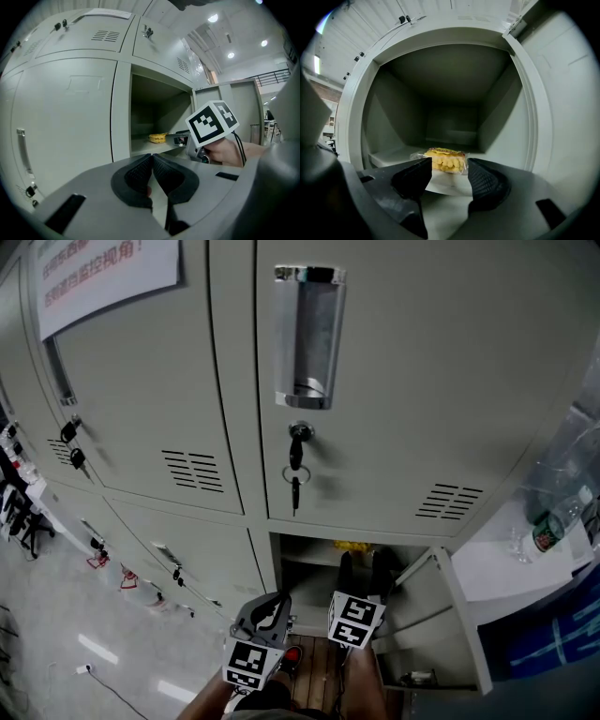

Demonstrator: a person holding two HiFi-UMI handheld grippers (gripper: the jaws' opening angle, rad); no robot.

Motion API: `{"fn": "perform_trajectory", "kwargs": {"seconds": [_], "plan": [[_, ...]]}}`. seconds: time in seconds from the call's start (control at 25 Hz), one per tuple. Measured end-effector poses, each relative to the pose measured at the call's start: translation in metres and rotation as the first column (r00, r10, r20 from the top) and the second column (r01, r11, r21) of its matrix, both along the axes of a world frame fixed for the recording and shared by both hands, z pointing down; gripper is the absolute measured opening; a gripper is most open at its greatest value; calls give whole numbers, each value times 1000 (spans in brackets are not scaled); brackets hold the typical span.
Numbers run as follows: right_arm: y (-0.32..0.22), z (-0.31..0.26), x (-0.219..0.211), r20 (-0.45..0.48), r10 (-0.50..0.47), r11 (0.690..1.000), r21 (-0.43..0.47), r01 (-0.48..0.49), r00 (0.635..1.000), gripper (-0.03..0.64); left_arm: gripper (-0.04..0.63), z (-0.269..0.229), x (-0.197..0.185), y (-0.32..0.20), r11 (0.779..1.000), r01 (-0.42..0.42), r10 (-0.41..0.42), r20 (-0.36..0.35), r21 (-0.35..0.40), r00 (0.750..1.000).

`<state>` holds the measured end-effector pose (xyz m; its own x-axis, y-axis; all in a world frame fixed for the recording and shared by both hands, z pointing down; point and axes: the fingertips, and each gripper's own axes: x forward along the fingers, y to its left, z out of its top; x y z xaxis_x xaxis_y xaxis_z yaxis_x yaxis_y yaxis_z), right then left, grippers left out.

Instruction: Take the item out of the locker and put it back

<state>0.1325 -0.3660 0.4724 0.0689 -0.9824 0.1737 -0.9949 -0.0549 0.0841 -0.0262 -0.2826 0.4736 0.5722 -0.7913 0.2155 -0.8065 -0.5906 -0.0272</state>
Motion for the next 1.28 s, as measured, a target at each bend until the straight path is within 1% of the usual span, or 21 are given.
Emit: {"fn": "perform_trajectory", "kwargs": {"seconds": [0.2,0.24,0.28,0.36,0.44,0.52,0.64,0.92,1.28], "plan": [[-3,-1,-2,13,-3,1000,-3,3,1000,269,32,1,0,-1,1000,-1,1,-2,-2,1000],[-4,-1,-3,16,-8,1000,-7,8,1000,281,32,1,0,-2,1000,-2,2,-1,-2,1000],[-4,0,-4,19,-13,1000,-11,13,1000,310,32,2,1,-2,1000,-2,2,0,-3,1000],[-6,1,-6,28,-26,1000,-14,26,999,322,32,2,1,-2,1000,-3,3,2,-4,1000],[-8,-1,-8,56,-44,999,-5,44,997,341,32,2,1,-3,1000,-5,5,1,-6,1000],[-9,-2,-10,92,-63,998,3,63,994,375,32,3,1,-3,1000,-6,6,3,-7,1000],[-12,-2,-11,97,-70,998,0,70,993,401,32,5,1,-5,1000,-4,4,5,-10,1000],[-20,-1,-11,81,-72,996,-45,75,994,425,32,5,0,-9,1000,-5,5,4,-9,1000],[-29,4,-8,48,-85,989,-121,90,995,422,32,8,-1,-12,1000,0,0,-1,-14,1000]]}}
